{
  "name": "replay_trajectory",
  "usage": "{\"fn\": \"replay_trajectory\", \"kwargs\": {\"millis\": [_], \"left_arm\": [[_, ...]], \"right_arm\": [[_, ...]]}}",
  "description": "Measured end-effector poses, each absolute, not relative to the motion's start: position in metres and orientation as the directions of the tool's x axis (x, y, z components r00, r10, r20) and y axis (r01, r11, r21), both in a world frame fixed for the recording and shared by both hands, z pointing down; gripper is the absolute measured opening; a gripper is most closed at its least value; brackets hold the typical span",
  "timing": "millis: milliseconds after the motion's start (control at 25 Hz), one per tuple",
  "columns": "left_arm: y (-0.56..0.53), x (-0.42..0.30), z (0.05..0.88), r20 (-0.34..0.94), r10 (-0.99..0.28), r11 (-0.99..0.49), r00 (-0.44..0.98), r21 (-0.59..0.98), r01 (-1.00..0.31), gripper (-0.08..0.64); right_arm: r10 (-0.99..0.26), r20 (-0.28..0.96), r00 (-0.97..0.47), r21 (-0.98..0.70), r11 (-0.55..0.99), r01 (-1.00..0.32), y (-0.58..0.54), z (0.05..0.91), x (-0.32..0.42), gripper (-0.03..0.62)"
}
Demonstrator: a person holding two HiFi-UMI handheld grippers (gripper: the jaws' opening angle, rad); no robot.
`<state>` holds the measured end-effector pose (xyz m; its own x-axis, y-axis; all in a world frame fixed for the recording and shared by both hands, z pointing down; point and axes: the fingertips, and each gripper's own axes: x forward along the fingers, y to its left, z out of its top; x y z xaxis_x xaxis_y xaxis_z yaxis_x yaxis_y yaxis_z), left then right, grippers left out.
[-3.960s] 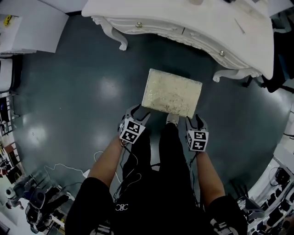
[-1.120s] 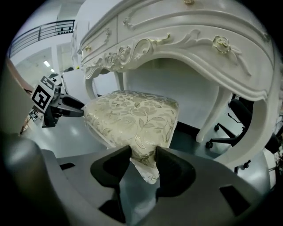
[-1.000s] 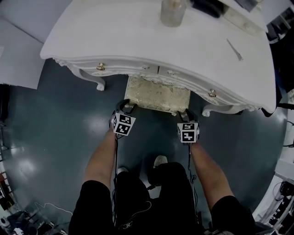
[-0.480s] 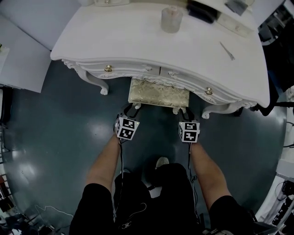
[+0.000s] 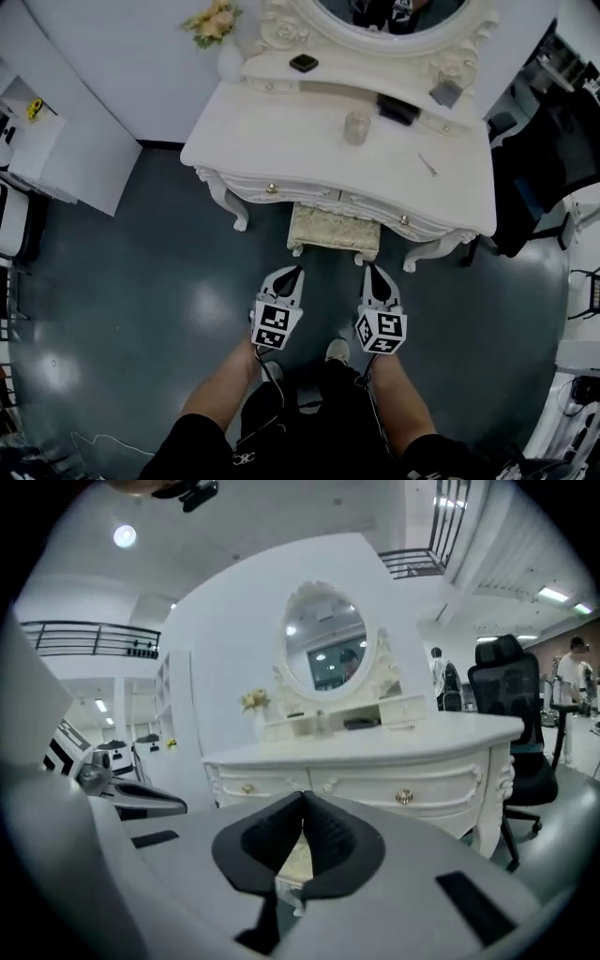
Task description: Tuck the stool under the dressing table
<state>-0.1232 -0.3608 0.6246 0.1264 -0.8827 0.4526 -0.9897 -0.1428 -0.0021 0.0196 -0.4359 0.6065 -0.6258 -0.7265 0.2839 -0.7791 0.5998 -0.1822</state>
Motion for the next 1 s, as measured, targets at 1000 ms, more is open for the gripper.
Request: {"fn": "replay_trajectory", "kwargs": {"millis": [1000], "left_arm": [[-0.147,-0.138,0.278,0.225,-0.974,-0.058,0.03,-0.117,-0.991,0.02]], "right_arm": [[-0.803,-0.047,-0.594,-0.049,0.596,-0.801,-0.221,0.254,0.033,0.015]]}}
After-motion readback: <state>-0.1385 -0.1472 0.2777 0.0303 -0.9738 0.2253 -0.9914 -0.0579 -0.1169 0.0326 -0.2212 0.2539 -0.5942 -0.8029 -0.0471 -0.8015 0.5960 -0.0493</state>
